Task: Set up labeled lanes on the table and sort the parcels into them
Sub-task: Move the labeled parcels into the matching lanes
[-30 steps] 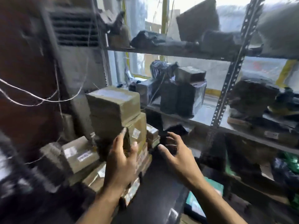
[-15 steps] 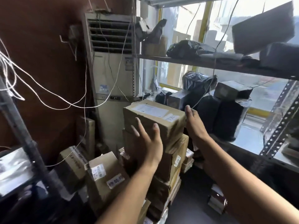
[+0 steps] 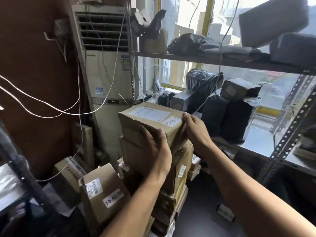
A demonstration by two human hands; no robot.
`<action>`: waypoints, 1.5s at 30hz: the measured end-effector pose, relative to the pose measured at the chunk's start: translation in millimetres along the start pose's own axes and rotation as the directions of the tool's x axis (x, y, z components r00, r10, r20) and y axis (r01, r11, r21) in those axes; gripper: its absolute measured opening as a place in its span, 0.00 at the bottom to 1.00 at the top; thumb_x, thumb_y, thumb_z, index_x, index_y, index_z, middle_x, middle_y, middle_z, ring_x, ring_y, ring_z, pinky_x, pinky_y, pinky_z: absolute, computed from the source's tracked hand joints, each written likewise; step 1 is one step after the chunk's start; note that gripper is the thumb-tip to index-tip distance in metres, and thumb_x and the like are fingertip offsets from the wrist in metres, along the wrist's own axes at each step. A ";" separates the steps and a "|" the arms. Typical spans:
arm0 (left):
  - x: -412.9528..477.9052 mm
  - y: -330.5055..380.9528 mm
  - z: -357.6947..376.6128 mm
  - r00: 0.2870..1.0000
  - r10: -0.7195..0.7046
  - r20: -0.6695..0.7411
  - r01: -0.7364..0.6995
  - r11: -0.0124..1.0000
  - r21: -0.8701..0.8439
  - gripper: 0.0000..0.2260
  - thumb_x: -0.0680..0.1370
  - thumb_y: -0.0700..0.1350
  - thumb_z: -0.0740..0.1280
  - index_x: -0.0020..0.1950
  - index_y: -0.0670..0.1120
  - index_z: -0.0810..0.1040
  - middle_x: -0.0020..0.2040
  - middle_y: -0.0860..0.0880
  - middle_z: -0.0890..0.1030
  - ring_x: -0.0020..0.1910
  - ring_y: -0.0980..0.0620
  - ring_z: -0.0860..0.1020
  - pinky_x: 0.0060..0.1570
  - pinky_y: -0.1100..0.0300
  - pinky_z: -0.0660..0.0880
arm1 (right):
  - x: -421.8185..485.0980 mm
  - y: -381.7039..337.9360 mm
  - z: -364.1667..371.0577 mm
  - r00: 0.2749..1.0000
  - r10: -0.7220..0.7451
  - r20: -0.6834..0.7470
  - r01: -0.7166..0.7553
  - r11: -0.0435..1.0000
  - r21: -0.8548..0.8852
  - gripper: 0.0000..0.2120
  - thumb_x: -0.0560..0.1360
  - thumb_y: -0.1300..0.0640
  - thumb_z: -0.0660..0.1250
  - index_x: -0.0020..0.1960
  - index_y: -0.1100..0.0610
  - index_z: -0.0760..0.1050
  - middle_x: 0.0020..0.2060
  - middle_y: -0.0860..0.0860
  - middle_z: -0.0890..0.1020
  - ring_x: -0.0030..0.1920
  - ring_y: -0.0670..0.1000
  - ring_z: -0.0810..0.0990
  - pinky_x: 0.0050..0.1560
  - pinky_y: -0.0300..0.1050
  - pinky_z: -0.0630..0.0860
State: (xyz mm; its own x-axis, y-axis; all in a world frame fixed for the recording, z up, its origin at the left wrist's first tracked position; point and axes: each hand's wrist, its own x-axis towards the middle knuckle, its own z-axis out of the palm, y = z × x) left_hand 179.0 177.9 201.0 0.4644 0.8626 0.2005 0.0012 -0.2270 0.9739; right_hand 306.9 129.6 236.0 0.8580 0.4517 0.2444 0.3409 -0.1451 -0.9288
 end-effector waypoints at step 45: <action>-266.7 -47.3 69.6 0.446 -0.033 0.894 0.290 0.951 -0.110 0.22 0.75 0.48 0.54 0.70 0.49 0.67 0.63 0.52 0.79 0.63 0.56 0.77 0.62 0.56 0.73 | -393.3 115.9 -246.4 0.845 0.459 -0.275 -0.453 0.887 0.089 0.17 0.72 0.44 0.62 0.58 0.31 0.78 0.55 0.49 0.79 0.58 0.49 0.79 0.62 0.57 0.77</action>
State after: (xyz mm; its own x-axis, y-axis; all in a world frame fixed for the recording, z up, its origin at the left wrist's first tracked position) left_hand 116.7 -72.8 94.0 0.9992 -0.0121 -0.0377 0.0386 0.0841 0.9957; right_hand 103.5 -281.8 100.9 0.9870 0.0727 -0.1436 -0.1208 -0.2550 -0.9594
